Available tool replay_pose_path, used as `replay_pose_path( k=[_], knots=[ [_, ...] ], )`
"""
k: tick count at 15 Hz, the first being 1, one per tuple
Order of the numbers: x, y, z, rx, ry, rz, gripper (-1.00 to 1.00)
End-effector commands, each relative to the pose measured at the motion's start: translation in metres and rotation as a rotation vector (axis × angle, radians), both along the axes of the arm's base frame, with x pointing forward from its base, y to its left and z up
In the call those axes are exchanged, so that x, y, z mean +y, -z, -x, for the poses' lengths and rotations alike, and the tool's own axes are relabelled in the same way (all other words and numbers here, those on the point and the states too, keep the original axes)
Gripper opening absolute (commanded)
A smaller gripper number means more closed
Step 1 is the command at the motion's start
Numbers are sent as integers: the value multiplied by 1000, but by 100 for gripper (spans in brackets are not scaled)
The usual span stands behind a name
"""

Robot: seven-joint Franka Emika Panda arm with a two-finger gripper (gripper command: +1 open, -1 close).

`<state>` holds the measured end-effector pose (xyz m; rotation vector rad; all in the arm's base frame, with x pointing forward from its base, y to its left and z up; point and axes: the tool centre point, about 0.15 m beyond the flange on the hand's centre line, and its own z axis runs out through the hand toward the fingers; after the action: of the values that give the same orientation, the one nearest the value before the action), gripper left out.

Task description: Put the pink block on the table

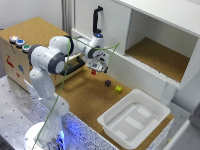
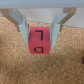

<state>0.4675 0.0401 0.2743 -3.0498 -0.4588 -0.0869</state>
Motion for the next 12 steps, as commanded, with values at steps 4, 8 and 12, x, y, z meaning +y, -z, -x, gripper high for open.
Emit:
replay_pose_path(
  k=[4,8,12],
  knots=[
    [-11,-2,-1,207,90,-39,-100],
    [-20,-4,-1,262,144,-28,-100],
    [-7,-4,-12,279,132,-17,-100]
  ],
)
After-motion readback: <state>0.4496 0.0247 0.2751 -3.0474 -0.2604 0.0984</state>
